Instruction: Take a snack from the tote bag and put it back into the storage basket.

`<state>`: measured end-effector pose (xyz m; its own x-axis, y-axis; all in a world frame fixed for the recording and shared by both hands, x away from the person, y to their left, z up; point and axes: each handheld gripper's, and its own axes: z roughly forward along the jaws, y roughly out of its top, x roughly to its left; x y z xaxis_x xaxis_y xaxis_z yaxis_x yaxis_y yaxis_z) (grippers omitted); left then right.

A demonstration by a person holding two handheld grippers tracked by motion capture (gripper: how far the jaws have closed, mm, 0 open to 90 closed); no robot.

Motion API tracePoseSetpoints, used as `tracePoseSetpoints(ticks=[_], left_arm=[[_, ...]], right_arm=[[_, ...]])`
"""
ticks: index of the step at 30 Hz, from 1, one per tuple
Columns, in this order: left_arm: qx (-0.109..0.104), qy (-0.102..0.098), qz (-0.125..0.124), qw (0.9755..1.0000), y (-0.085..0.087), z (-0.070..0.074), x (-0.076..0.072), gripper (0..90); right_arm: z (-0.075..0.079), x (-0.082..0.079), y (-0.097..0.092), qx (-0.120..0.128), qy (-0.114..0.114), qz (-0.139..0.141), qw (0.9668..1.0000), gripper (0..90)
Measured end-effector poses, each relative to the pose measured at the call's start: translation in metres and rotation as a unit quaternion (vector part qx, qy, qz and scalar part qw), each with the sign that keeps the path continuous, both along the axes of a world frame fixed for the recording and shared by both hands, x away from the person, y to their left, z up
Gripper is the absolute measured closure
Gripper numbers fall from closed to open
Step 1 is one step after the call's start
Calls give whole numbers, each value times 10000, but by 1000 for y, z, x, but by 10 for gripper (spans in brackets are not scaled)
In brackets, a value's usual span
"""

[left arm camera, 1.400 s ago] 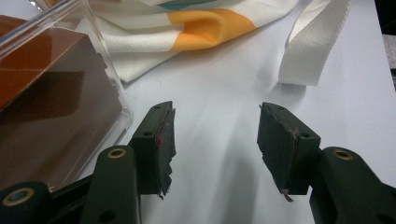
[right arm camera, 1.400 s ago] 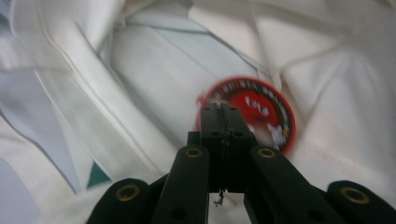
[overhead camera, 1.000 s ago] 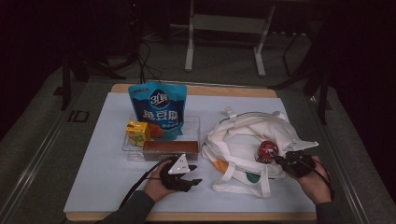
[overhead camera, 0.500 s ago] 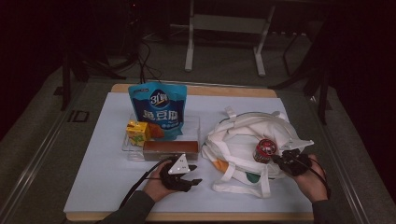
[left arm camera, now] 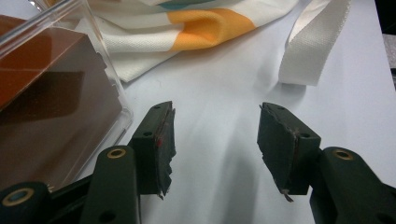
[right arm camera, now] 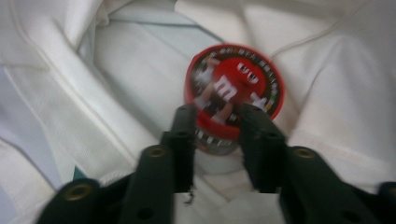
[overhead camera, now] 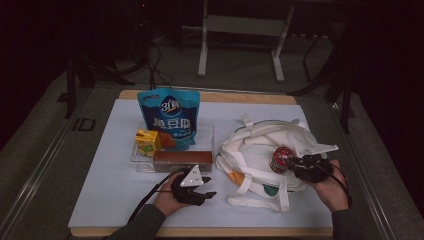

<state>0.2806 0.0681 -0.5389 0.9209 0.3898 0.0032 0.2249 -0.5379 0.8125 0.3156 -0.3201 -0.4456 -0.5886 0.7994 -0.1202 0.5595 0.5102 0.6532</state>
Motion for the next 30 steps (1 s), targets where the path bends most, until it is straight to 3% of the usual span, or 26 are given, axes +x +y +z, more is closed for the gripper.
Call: tracePoseSetpoints(ticks=[4,9,16,21,30], left_arm=[[-4,2,-1,10000,0,0,0,463],[-9,7,-9,10000,0,0,0,462],[-7,15,-11,10000,0,0,0,462],[-8,18,-12,10000,0,0,0,462],[-15,26,-13,10000,0,0,0,461]], right_arm=[[4,7,3,69,-15,-51,10000,515],[3,17,5,120,82,-129,9998,462],[1,29,7,38,244,-302,9992,301],[-3,38,8,18,503,-299,9983,257],[-13,49,16,-77,737,-252,9969,229]])
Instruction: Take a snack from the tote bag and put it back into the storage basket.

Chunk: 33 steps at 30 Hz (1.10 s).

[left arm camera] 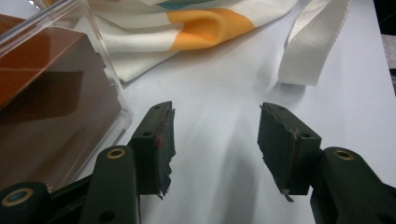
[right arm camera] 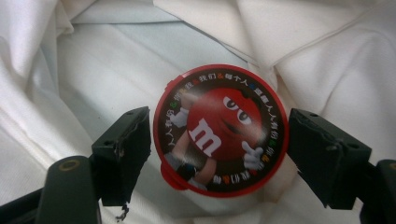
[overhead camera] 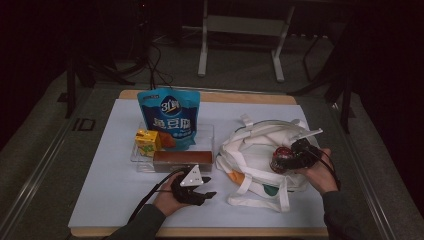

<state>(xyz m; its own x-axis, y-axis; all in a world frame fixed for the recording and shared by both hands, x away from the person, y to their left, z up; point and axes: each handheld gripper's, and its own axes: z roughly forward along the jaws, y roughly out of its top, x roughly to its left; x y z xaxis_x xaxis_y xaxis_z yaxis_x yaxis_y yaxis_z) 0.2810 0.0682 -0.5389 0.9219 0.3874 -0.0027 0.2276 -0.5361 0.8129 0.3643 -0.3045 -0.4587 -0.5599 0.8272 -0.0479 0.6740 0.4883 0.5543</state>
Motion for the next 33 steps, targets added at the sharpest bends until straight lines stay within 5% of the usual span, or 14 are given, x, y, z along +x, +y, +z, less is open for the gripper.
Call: tracePoseSetpoints(ticks=[15,33], left_arm=[[10,-9,-1,10000,0,0,0,461],[9,-8,0,10000,0,0,0,461]], right_arm=[[-9,9,3,-106,288,10,9995,251],[-7,7,1,-35,267,71,9996,256]])
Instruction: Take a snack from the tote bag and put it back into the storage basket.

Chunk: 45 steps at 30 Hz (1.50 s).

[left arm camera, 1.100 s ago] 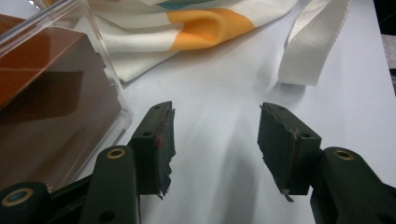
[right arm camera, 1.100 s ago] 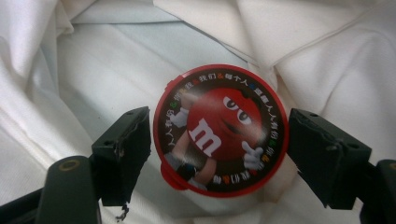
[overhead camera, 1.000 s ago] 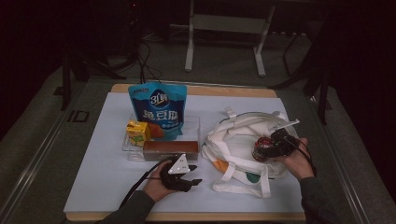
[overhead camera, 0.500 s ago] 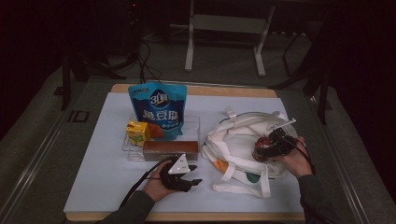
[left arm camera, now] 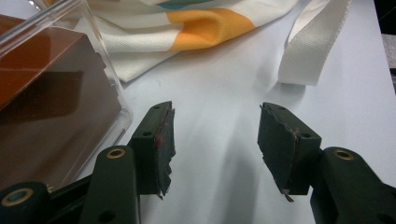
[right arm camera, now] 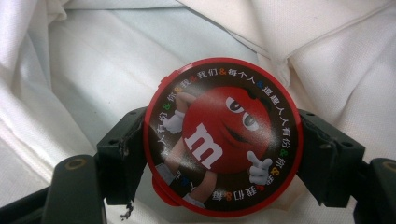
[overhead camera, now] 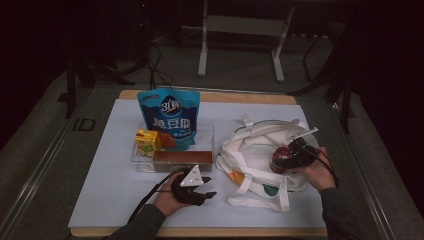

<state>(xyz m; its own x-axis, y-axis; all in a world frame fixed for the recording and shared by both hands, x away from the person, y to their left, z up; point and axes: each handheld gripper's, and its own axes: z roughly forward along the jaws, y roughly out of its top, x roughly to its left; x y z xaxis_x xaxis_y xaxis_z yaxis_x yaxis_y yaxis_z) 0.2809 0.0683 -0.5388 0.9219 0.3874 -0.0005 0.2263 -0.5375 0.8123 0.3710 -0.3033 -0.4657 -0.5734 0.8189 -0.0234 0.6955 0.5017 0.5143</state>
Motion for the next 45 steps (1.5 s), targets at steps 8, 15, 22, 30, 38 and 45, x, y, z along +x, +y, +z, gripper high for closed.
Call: tracePoseSetpoints(ticks=[8,15,22,30,38,45], left_arm=[[0,-1,0,10000,0,0,0,460],[0,-2,-2,10000,0,0,0,461],[0,-5,-1,10000,0,0,0,461],[1,-1,-4,10000,0,0,0,461],[-8,9,-2,10000,0,0,0,461],[-12,13,-1,10000,0,0,0,461]], right_arm=[[8,-3,3,96,-62,79,9999,256],[17,-6,10,134,-131,225,9996,256],[24,-8,20,139,-207,428,9988,256],[32,-10,30,156,-243,585,9979,256],[39,-11,36,176,-269,684,9971,256],[46,-13,41,207,-294,787,9962,256]])
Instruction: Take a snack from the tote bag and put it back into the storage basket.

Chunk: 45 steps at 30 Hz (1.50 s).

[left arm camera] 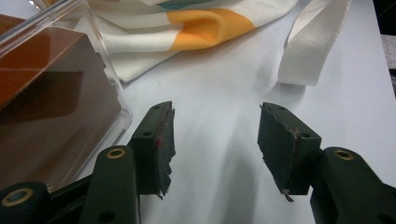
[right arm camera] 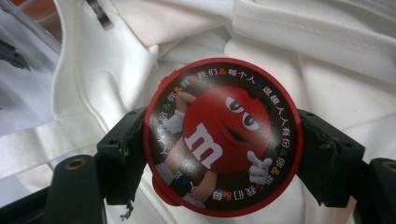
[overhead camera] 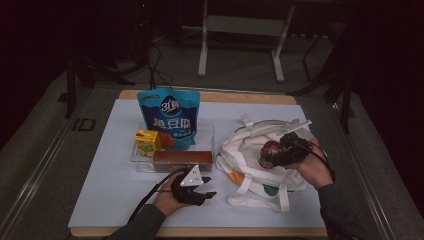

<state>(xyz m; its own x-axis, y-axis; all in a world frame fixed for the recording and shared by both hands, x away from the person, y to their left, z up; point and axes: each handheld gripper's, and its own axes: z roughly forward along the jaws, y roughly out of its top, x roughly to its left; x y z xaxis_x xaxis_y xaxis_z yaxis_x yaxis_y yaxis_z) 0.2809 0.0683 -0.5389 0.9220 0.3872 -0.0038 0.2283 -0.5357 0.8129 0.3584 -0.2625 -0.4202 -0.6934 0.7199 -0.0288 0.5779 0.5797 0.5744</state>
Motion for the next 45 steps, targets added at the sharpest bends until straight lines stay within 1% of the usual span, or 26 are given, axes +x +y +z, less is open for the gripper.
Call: tracePoseSetpoints(ticks=[2,12,18,27,30,39,45], left_arm=[[-4,5,2,10000,0,0,0,461],[0,-7,-7,10000,0,0,0,461],[10,-21,-9,10000,0,0,0,461],[11,-21,-11,10000,0,0,0,461],[2,-20,-8,10000,0,0,0,461],[7,-17,-15,10000,0,0,0,461],[5,-16,-15,10000,0,0,0,461]], right_arm=[[2,-1,2,12,28,3,10000,256],[11,-4,11,85,-9,140,9999,256],[14,-6,17,63,-33,249,9997,256],[21,-8,25,121,-52,391,9991,256],[23,-8,27,139,-79,457,9988,256],[26,-9,34,186,-64,536,9984,256],[31,-11,40,223,-69,639,9977,256]])
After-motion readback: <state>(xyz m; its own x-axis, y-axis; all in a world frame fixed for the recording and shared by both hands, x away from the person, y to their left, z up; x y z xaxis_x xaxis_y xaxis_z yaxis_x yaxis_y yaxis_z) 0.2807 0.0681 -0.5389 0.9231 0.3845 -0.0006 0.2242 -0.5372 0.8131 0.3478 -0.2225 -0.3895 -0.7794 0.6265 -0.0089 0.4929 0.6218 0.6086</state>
